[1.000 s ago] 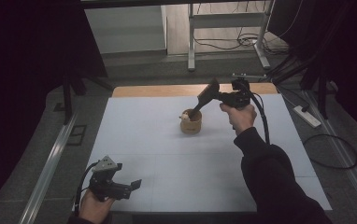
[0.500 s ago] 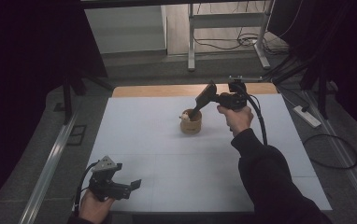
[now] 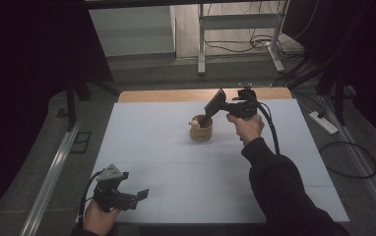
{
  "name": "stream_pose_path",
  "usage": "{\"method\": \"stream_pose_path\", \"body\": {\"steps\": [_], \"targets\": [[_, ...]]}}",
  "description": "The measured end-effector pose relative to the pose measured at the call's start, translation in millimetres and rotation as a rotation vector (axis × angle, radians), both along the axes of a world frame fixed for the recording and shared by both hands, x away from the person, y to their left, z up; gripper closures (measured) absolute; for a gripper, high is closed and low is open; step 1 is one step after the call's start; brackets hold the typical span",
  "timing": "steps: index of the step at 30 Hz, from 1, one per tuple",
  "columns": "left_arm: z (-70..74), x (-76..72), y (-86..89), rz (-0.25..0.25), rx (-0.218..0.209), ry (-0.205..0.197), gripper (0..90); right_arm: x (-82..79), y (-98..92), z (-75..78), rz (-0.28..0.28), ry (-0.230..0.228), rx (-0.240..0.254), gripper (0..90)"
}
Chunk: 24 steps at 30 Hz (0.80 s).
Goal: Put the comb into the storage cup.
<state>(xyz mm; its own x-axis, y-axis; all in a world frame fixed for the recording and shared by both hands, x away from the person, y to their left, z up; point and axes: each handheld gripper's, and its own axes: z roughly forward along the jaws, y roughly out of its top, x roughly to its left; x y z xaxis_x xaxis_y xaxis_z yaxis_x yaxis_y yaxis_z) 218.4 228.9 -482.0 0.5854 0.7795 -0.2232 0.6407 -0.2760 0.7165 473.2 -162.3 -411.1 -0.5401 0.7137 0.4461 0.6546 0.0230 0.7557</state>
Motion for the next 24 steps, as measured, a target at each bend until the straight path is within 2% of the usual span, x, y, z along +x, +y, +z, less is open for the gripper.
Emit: {"method": "stream_pose_path", "body": {"steps": [7, 10, 14, 16, 22, 24], "targets": [[-0.1, 0.5, -0.1, 0.0, 0.001, 0.002, 0.0, 3.2, -9.7, -6.8, -0.022, 0.02, 0.019, 83.2], [-0.2, 0.5, 0.0, 0.001, 0.0, 0.003, 0.0, 4.2, -13.5, -10.2, -0.041, 0.023, -0.011, 80.8], [-0.2, 0.6, 0.1, 0.0, -0.002, 0.003, 0.0, 4.4, -15.6, -12.4, -0.052, 0.026, -0.015, 79.6], [-0.2, 0.6, 0.1, 0.0, -0.002, 0.004, 0.0, 4.3, -16.0, -13.9, -0.06, 0.022, -0.039, 77.8], [-0.3, 0.7, 0.2, 0.002, -0.003, 0.004, 0.0, 4.6, -17.4, -16.6, -0.073, 0.025, -0.067, 74.9], [-0.3, 0.7, 0.3, 0.002, -0.004, 0.005, 0.0, 3.9, -15.5, -17.8, -0.072, 0.019, -0.104, 72.3]]}}
